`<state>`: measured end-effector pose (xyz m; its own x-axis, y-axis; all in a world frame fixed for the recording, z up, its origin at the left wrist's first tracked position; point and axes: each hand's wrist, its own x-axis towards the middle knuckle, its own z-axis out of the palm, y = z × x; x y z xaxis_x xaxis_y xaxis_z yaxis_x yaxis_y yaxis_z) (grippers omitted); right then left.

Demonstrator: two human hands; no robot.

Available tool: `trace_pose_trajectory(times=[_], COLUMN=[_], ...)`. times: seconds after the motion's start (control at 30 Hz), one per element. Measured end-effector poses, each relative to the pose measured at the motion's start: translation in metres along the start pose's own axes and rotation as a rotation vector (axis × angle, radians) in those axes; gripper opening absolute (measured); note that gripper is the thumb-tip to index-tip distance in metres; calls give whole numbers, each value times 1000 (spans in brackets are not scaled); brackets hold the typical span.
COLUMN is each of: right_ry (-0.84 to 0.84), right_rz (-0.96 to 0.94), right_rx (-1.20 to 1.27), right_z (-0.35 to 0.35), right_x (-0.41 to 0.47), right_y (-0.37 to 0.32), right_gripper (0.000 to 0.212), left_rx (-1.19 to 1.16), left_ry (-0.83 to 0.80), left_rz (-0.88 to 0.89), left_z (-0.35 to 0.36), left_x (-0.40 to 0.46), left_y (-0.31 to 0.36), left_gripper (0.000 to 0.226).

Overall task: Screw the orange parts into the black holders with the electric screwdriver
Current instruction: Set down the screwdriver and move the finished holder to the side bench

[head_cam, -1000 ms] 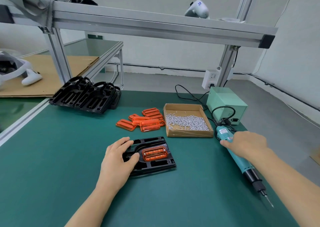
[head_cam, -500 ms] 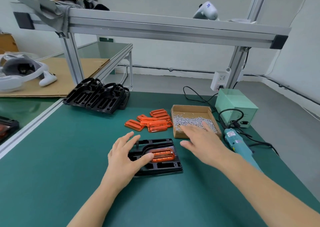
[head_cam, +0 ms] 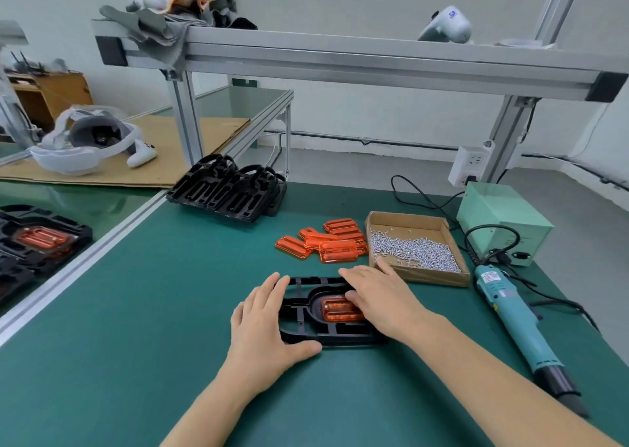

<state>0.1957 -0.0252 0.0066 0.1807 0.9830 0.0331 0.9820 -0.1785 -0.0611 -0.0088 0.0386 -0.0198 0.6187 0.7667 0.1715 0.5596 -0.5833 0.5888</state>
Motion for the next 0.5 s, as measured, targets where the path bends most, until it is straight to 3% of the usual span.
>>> trace_pose_trajectory(times=[0.27,0.5], right_ry=[42,32], right_rz=[28,108], right_rx=[96,378], right_z=[-6,-9], right_x=[-1,-3], right_y=[1,-4], right_gripper=[46,44], left_rx=[-174,-288], left_ry=[-35,-61], left_rz=[-30,-53], left_z=[-7,-11], left_x=[-3,-3], left_y=[-3,-10], left_gripper=[103,102])
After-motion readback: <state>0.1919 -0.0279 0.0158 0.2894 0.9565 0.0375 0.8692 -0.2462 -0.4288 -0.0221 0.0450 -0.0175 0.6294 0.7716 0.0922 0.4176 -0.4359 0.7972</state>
